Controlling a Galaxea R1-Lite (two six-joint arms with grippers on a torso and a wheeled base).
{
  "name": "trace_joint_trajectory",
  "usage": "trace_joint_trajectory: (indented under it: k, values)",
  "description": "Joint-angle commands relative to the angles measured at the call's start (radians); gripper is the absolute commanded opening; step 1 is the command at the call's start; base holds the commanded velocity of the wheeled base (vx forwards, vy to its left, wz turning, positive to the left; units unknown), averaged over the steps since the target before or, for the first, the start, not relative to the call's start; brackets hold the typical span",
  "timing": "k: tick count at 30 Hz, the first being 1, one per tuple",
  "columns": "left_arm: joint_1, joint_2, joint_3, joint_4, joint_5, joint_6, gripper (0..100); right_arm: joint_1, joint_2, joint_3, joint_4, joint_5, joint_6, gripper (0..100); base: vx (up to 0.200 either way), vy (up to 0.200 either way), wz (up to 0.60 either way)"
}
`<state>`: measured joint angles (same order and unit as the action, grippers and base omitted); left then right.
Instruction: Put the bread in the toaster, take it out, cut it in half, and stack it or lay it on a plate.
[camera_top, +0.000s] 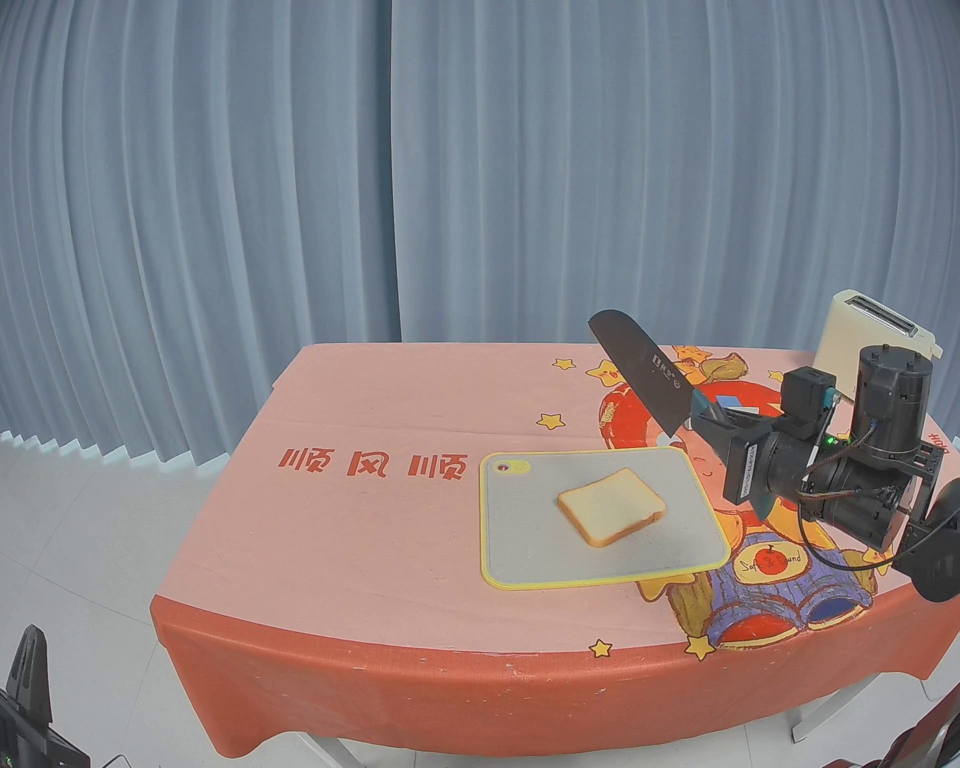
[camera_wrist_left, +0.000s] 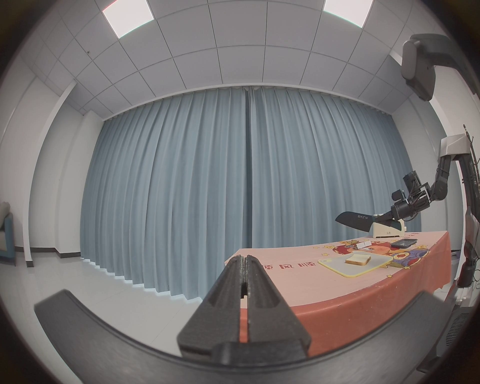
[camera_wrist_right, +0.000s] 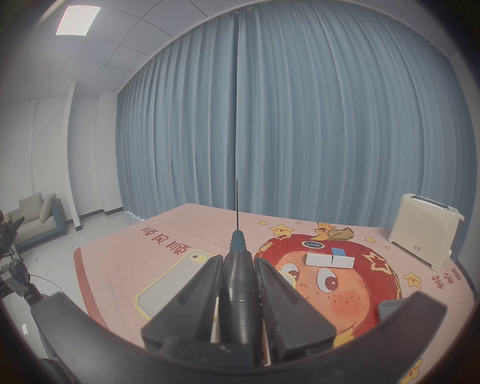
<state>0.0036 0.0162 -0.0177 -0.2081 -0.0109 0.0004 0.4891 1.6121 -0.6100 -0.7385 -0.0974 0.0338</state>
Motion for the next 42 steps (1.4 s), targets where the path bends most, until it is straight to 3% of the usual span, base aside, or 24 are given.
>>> trace_joint_trajectory:
  k: [1, 7, 10, 11, 17, 21, 23, 27, 32, 33, 38, 42]
  values:
    - [-0.001, -0.016, 0.018, -0.004, -0.001, 0.000, 0, 0.006, -0.003, 0.004, -0.001, -0.001, -0.002, 0, 0.000, 0.000, 0.00]
    - [-0.008, -0.012, -0.008, -0.048, -0.008, 0.016, 0, 0.002, -0.008, 0.004, -0.001, -0.001, -0.002, 0, 0.000, 0.000, 0.00]
    - [-0.022, 0.099, -0.008, -0.140, -0.009, 0.024, 0, 0.002, -0.003, 0.004, -0.001, -0.001, -0.002, 0, 0.000, 0.000, 0.00]
    - [-0.028, 0.173, 0.018, -0.229, -0.011, 0.033, 0, 0.005, -0.003, 0.007, 0.001, -0.002, -0.003, 0, 0.000, 0.000, 0.00]
    - [-0.030, 0.432, 0.018, -0.462, -0.043, 0.032, 0, 0.005, -0.009, 0.010, 0.002, -0.002, -0.005, 0, 0.000, 0.000, 0.00]
    - [-0.033, 0.510, -0.013, -0.481, -0.115, 0.046, 0, -0.001, -0.009, 0.013, 0.004, -0.001, -0.008, 0, 0.000, 0.000, 0.00]
    - [-0.054, 0.570, -0.045, -0.481, -0.185, 0.062, 0, -0.001, -0.008, 0.012, 0.005, 0.001, -0.008, 0, 0.000, 0.000, 0.00]
    - [-0.073, 0.637, -0.114, -0.478, -0.221, 0.066, 0, 0.008, -0.011, 0.012, 0.013, 0.005, -0.008, 0, 0.000, 0.000, 0.00]
    - [-0.082, 0.781, -0.249, -0.470, -0.307, 0.076, 0, 0.005, 0.002, 0.009, 0.013, 0.005, -0.005, 0, 0.000, 0.000, 0.00]
    - [-0.086, 0.821, -0.288, -0.462, -0.367, 0.075, 0, 0.005, -0.001, 0.013, 0.011, 0.005, -0.003, 0, 0.000, 0.000, 0.00]
    - [-0.085, 0.998, -0.447, -0.438, -0.515, 0.076, 0, 0.026, -0.003, 0.027, 0.013, 0.001, 0.003, 0, 0.000, 0.000, 0.00]
    - [-0.086, 1.009, -0.489, -0.436, -0.552, 0.062, 0, 0.063, -0.005, 0.058, 0.001, -0.007, 0.006, 0, 0.000, 0.000, 0.00]
